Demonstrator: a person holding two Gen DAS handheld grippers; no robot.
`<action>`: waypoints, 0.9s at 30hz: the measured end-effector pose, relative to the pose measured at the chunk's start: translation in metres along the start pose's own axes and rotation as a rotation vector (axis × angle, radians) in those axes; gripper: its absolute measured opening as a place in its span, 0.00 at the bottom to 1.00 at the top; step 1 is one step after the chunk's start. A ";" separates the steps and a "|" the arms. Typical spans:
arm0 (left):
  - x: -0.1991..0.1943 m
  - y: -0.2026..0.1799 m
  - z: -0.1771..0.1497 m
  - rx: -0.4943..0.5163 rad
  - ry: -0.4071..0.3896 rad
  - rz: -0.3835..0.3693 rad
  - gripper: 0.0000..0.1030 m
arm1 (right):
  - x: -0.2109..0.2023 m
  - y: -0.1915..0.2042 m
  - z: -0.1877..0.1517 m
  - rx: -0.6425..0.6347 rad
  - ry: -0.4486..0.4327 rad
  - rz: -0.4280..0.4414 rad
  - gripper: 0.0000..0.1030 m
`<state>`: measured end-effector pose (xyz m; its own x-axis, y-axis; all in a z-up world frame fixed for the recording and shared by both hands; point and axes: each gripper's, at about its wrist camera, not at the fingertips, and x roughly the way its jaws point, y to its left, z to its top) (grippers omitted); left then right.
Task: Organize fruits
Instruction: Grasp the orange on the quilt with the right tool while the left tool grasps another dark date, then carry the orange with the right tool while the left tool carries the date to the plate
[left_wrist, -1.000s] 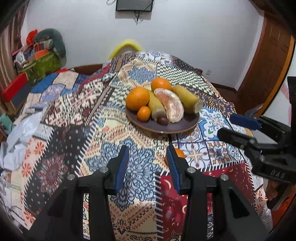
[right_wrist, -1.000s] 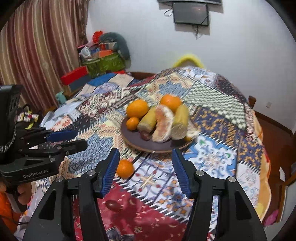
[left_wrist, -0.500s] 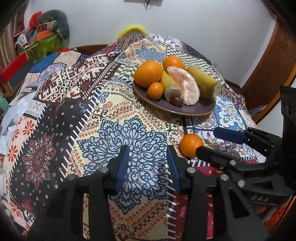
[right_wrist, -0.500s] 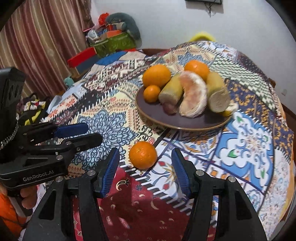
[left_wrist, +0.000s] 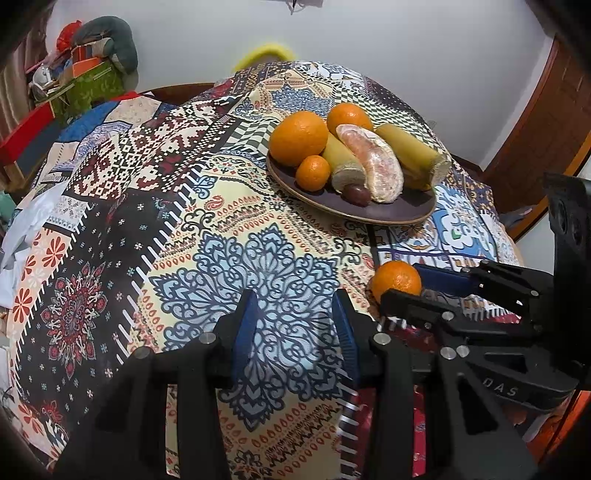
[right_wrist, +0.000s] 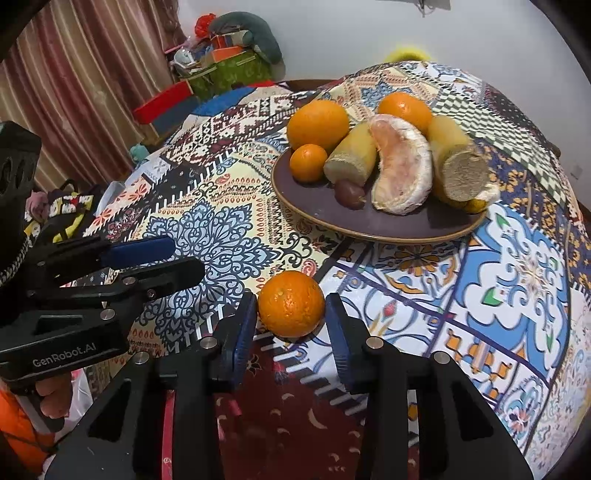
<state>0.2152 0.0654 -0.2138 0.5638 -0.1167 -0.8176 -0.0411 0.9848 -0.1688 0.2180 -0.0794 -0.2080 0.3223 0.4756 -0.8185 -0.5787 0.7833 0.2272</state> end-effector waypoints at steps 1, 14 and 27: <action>-0.002 -0.003 -0.001 0.003 -0.001 -0.006 0.41 | -0.004 -0.002 -0.001 0.006 -0.008 -0.004 0.34; -0.027 -0.053 -0.021 0.075 0.016 -0.064 0.49 | -0.088 -0.028 -0.031 0.070 -0.142 -0.120 0.34; -0.020 -0.087 -0.043 0.119 0.071 -0.071 0.49 | -0.116 -0.028 -0.052 0.097 -0.184 -0.139 0.34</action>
<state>0.1721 -0.0237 -0.2066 0.5017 -0.1907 -0.8438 0.0974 0.9816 -0.1640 0.1578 -0.1775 -0.1470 0.5300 0.4186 -0.7375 -0.4472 0.8769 0.1764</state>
